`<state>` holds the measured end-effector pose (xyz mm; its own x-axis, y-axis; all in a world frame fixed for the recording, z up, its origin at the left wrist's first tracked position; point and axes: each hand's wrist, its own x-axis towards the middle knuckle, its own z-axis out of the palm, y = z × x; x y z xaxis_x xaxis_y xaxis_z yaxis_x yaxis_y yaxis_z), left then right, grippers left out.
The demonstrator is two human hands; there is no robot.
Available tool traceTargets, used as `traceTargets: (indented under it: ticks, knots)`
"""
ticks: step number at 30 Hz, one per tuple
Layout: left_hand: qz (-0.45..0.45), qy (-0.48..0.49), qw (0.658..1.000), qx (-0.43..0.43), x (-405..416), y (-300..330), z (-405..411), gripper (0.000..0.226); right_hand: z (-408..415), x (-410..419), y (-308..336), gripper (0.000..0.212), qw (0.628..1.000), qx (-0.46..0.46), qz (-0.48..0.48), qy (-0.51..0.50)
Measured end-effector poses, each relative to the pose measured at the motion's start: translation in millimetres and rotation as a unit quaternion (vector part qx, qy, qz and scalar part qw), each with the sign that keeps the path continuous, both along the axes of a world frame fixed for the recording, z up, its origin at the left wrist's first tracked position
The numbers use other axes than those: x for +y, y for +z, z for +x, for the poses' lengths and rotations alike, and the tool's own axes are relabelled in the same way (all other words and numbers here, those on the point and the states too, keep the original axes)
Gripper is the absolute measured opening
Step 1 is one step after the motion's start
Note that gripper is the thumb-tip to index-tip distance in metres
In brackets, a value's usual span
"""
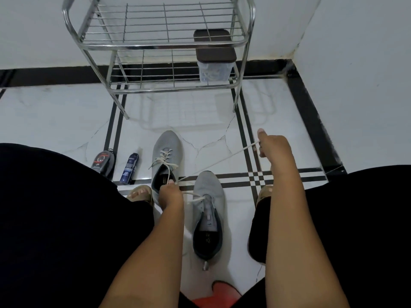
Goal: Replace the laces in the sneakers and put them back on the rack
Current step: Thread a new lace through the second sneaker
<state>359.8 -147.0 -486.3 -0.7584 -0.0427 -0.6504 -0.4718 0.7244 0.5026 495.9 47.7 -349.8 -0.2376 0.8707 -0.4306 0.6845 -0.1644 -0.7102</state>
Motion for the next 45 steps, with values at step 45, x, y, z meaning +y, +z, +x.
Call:
traceTargets:
  ticks: [45]
  knots:
    - [0.003, -0.294, 0.956, 0.015, 26.1, -40.1, 35.3, 0.028, -22.4, -109.5, -152.5, 0.033, 0.928, -0.264, -0.176, 0.195]
